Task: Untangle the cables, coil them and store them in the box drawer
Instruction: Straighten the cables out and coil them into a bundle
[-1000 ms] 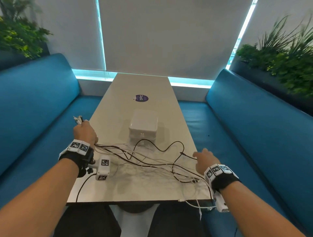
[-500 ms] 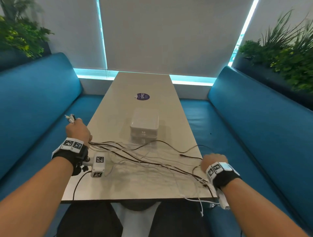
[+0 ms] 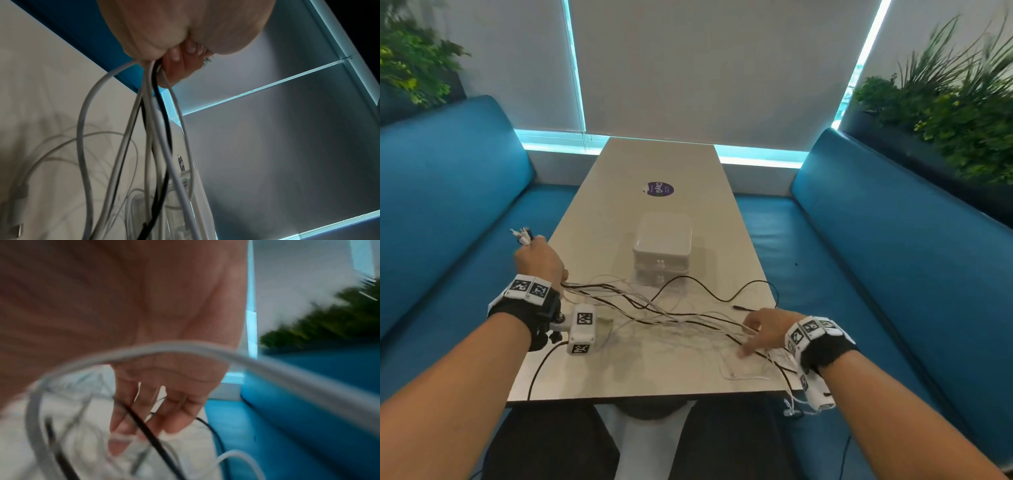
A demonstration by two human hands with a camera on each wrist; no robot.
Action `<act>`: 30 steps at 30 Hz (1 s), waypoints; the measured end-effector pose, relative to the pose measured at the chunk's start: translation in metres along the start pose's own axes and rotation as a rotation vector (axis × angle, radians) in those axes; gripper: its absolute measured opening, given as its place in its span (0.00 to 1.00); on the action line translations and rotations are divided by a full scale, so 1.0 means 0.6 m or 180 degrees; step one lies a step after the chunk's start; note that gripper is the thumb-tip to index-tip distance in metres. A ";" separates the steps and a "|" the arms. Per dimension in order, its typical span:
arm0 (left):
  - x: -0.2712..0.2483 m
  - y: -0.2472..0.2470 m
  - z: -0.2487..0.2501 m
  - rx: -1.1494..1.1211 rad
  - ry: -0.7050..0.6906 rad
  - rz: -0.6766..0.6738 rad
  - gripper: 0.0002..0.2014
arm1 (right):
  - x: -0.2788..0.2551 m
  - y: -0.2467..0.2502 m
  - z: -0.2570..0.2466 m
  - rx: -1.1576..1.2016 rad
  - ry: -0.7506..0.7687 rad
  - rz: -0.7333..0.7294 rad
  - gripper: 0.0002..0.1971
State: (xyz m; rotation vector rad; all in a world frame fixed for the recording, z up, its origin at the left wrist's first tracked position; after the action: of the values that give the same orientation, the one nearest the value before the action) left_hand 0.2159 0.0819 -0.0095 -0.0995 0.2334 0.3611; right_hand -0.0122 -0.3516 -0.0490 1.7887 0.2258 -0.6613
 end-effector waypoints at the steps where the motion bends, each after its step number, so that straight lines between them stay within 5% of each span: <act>1: -0.001 0.001 0.001 0.0032 -0.0019 0.0030 0.27 | 0.010 -0.003 0.014 -0.0372 -0.0125 0.0094 0.25; 6: -0.010 0.006 0.005 0.0120 -0.0067 0.0027 0.28 | 0.021 0.038 0.075 -0.0567 -0.0587 0.0866 0.06; 11: -0.016 0.012 0.014 0.0295 -0.0063 0.0076 0.28 | -0.005 0.075 0.131 0.0063 -0.1008 0.1324 0.19; 14: -0.016 0.024 0.015 0.0364 -0.0024 0.0086 0.29 | -0.025 0.088 0.148 -0.0301 -0.1162 0.1526 0.13; 21: -0.010 0.040 0.017 0.0439 -0.0046 0.0162 0.29 | -0.052 0.044 0.220 -0.1109 -0.1610 0.0906 0.05; 27: -0.013 0.023 0.012 0.0467 -0.0061 0.0040 0.28 | -0.059 0.062 0.206 -0.0712 -0.1543 0.1297 0.06; 30: -0.015 0.022 0.015 0.0453 -0.0057 0.0011 0.28 | -0.047 0.047 0.197 -0.0515 -0.1481 0.1062 0.24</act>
State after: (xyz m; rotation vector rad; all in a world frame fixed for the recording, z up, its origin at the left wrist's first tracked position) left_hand 0.2046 0.0924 0.0008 0.0441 0.2409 0.3475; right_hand -0.0602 -0.4656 -0.0323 1.4271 -0.3198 -0.7701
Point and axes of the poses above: each hand's wrist, its own x-axis towards the middle knuckle, its own y-axis out of the back of the hand, z = x × y, the point moved 10 cm from there along x, towards the middle knuckle, and after that the axes turned 2 degrees about -z, right-handed, at the moved point
